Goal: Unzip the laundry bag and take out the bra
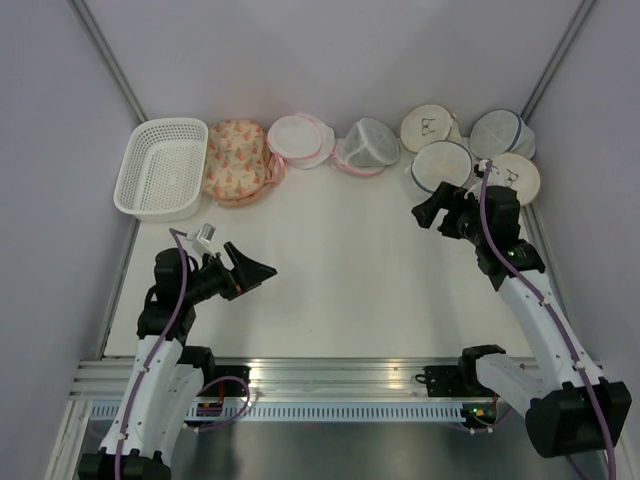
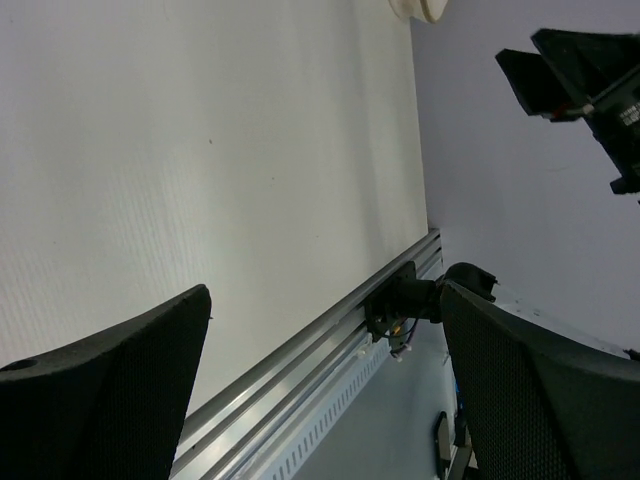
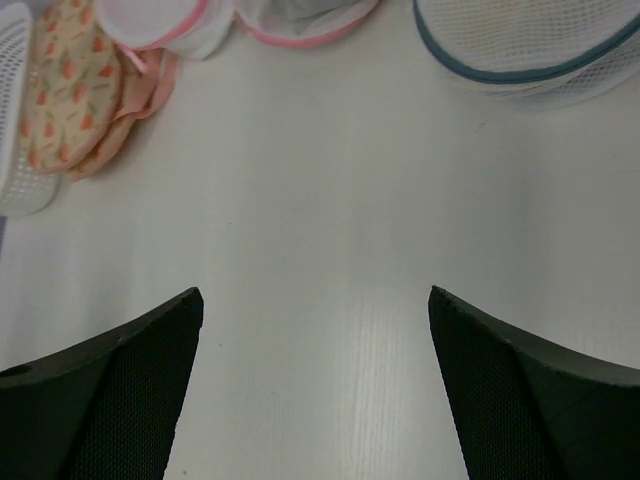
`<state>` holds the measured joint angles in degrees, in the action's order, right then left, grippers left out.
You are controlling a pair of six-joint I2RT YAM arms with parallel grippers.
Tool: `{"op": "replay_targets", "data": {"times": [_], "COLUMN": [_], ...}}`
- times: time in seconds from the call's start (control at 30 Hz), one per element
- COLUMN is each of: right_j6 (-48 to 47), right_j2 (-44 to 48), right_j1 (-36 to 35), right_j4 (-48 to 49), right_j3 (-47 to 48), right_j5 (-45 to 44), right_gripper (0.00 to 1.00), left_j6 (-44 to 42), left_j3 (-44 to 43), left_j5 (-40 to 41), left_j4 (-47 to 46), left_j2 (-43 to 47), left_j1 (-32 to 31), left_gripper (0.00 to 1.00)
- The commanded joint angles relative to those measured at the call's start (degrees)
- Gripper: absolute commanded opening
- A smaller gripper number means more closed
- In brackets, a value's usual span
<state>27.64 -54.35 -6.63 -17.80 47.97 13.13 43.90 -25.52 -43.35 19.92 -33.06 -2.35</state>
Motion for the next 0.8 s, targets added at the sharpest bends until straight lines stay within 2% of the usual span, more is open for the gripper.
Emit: {"op": "replay_targets", "data": {"times": [0.0, 0.07, 0.2, 0.33, 0.57, 0.77], "right_j6": [-5.0, -6.8, -8.9, -9.7, -13.4, -17.8], "right_j2": [-7.6, -11.7, -23.7, -31.5, -45.3, -55.4], "right_j1": [-2.1, -5.5, -11.8, -14.6, -14.5, -14.5], "right_j4": [-2.8, -3.6, -9.3, -11.6, -13.0, -12.2], "right_j3": [5.2, 9.6, 18.2, 25.7, 36.1, 44.4], "right_j5": [-12.2, -17.1, -38.0, -48.9, -58.4, -58.7], "right_gripper": [0.98, 0.98, 0.98, 0.98, 0.98, 0.98], "left_j6": [-1.5, -1.5, -1.1, 0.0, 0.7, 0.8], "left_j3": [-1.0, -1.2, -1.1, -0.1, 1.3, 1.3], "left_j5": [-4.1, -4.6, -5.2, -5.5, -6.4, -6.2], "left_j4": [-4.0, -4.0, -4.0, -3.9, -3.8, -2.3], "left_j2": [1.4, 1.9, 3.5, 5.2, 7.7, 9.9], "left_j1": [-0.1, -0.1, -0.1, -0.1, -0.1, -0.1], "left_gripper": [1.0, 1.0, 1.0, 1.0, 1.0, 1.0]}}
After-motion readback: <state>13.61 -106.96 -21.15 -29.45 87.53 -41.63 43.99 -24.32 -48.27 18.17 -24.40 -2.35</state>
